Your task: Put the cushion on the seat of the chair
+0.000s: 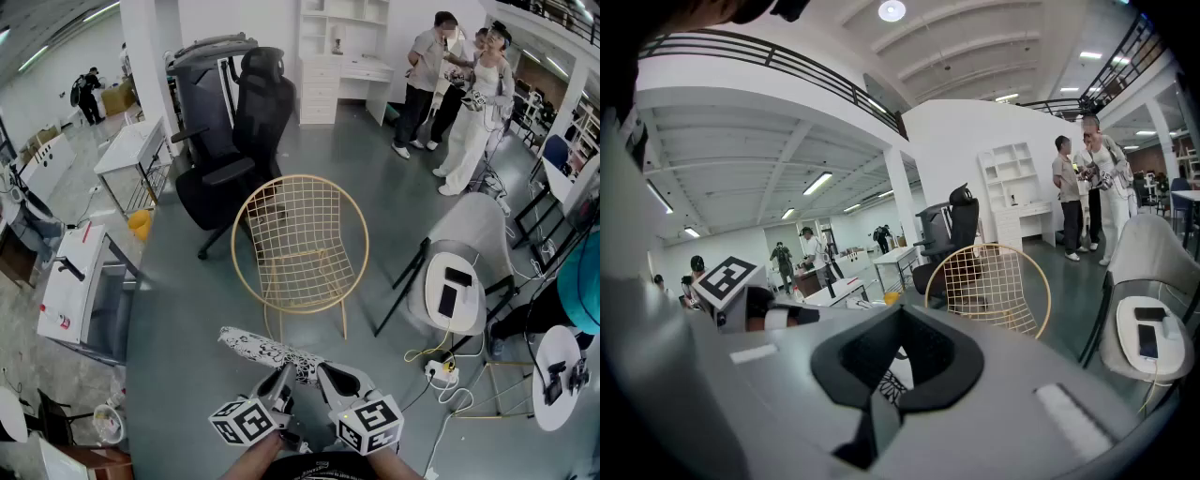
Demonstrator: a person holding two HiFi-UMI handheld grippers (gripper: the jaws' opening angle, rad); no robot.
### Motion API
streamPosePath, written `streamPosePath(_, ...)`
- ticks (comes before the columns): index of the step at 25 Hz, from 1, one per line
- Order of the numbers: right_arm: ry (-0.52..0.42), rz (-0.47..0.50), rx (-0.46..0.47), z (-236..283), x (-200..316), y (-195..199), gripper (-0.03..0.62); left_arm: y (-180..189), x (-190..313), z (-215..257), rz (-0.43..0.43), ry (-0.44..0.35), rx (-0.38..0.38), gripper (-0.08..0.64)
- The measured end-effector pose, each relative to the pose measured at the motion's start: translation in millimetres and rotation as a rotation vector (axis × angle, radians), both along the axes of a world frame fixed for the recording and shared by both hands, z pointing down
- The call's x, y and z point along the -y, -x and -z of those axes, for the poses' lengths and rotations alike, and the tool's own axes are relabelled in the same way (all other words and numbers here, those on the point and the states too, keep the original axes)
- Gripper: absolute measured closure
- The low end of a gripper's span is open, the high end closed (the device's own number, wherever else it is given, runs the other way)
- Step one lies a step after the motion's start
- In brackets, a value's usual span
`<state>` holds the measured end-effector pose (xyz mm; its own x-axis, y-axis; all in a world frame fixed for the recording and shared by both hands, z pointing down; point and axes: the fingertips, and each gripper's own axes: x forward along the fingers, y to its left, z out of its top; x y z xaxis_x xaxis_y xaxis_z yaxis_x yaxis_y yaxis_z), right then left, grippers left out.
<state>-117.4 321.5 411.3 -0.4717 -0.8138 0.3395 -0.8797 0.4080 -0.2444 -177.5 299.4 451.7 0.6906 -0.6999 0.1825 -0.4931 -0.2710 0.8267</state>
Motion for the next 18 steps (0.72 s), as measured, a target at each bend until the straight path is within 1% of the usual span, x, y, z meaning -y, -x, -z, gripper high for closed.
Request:
streamPosePath(3,-0.029,0.031,0.018,5,-1,14,0.594,8,2,-3,0.006,0.008,0.000,0.545)
streamPosePath(5,-0.044,0.038,0.018,6,0,17,0.594,9,5,-5,0.006,0.010,-0.004,0.545)
streamPosePath(9,-0.031,0.041,0.002,1,10,17,0.594,9,12,-7,0.008,0.013,0.000,0.545)
streamPosePath(13,-0.004,0.034,0.023,-5,21,6,0.594,4,16,-10,0.009,0.027,0.016,0.545)
streamPosePath(18,0.005,0.059,0.055,-15,45,-15,0.594,-8,36,-21,0.053,0.040,0.053,0.545)
